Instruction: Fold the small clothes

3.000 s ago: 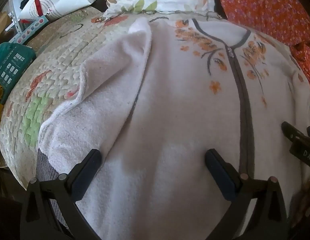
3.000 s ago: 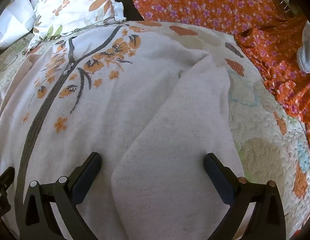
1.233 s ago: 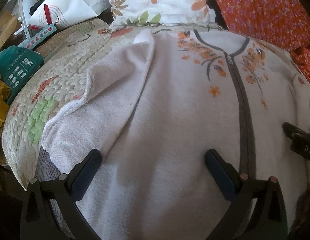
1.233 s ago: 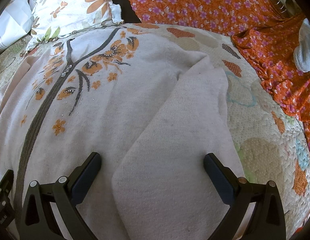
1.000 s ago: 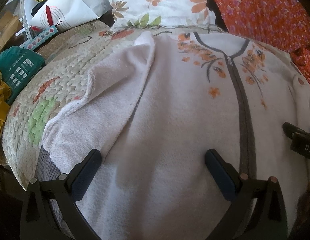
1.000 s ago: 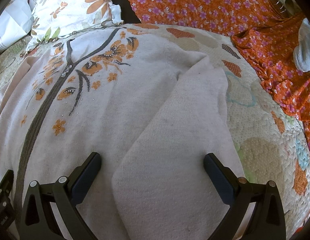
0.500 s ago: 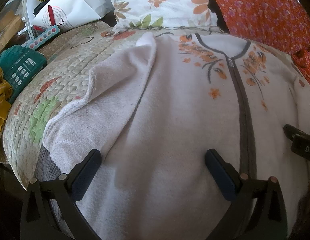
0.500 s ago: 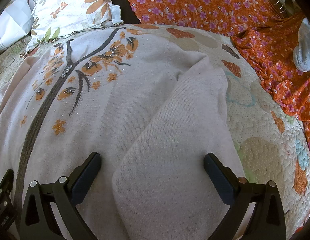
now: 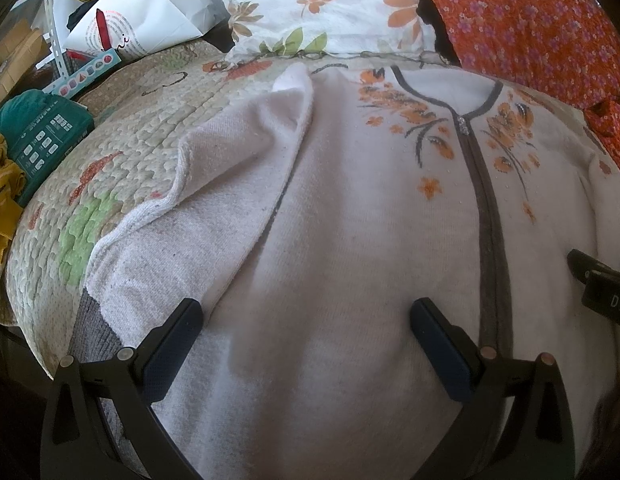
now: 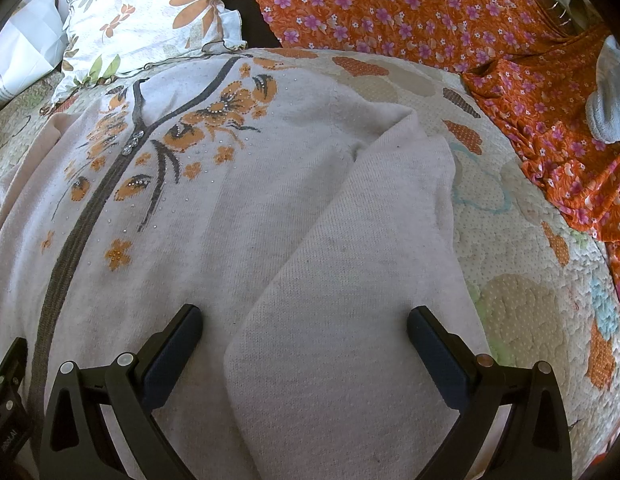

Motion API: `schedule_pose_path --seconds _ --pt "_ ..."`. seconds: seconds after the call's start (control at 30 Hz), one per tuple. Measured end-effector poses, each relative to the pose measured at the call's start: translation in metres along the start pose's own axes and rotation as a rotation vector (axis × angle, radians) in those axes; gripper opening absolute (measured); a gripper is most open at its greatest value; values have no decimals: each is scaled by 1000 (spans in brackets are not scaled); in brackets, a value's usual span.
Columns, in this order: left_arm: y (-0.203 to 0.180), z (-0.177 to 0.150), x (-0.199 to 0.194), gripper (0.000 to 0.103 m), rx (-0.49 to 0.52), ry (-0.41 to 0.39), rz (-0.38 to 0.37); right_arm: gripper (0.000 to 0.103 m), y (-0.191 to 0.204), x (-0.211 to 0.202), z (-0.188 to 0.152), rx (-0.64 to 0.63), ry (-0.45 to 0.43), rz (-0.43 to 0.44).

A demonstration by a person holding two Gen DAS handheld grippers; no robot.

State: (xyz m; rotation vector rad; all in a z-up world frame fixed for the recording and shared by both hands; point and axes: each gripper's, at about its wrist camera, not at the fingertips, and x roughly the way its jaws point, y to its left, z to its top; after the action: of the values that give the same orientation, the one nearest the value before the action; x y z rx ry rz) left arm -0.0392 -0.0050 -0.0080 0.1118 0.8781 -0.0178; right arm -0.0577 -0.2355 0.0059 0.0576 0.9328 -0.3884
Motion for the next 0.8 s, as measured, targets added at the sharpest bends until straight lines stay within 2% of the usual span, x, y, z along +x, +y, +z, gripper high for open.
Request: schedule_pose_path --seconds 0.3,0.8 --pt "-16 6 -5 103 112 -33 81 103 0 0 0 0 -2 -1" --pt "-14 9 -2 103 100 -3 60 103 0 0 -1 1 -7 -2"
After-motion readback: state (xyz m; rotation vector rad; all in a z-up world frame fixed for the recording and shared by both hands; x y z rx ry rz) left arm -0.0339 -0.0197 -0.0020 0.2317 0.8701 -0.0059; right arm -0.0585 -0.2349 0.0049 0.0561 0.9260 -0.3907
